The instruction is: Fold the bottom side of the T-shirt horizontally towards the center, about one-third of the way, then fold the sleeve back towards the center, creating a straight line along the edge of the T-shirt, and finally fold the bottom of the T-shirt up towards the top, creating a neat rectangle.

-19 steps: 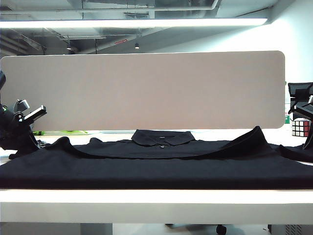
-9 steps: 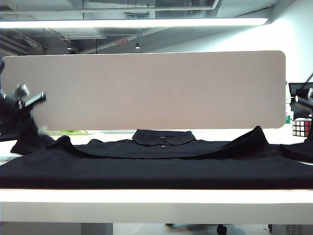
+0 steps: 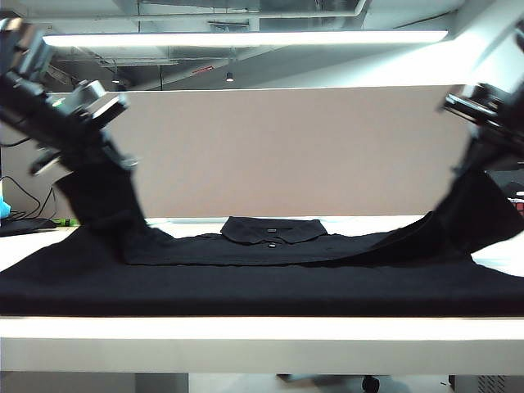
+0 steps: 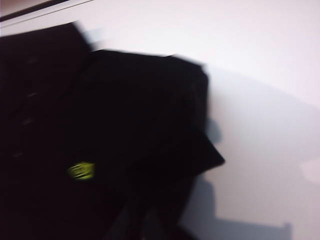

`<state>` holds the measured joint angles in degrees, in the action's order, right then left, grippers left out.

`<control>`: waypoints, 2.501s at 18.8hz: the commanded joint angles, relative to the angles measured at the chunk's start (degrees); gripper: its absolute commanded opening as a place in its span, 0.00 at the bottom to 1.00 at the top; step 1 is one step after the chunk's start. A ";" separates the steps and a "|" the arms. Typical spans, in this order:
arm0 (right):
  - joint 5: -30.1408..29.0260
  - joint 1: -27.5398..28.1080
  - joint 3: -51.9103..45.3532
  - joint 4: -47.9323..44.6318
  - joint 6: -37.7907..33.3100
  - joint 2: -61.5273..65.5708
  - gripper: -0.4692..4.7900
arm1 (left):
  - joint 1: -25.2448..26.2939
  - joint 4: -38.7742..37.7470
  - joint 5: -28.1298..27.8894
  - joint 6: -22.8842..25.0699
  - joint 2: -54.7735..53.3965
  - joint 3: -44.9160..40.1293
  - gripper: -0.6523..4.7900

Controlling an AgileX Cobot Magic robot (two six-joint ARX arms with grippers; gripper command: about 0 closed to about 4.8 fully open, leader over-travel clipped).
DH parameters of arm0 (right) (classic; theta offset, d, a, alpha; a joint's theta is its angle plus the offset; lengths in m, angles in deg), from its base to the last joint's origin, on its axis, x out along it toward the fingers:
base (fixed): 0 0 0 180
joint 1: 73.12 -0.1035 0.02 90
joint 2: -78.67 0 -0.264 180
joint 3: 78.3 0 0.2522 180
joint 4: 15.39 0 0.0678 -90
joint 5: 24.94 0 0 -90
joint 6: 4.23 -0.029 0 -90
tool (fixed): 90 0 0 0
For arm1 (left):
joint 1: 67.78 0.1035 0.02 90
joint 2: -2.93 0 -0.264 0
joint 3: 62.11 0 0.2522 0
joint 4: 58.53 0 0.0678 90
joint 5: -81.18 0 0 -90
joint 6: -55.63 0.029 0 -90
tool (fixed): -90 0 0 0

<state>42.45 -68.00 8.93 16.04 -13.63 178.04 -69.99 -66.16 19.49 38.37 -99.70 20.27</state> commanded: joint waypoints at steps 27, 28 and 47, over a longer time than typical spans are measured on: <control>1.92 -13.70 -12.48 24.09 -4.70 -29.18 0.79 | 0.24 -50.03 -4.96 9.84 29.66 -8.22 0.69; 1.79 -12.39 -16.24 23.80 -5.84 -32.76 0.79 | 2.45 -49.88 -3.08 8.70 31.56 -11.85 0.69; -0.52 -3.41 -39.17 15.80 -8.48 -40.11 0.71 | 5.60 -41.59 -2.99 8.66 28.13 -28.85 0.69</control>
<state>42.76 -71.45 -30.46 33.22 -21.70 137.48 -64.35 -108.02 15.91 47.01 -71.40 -8.56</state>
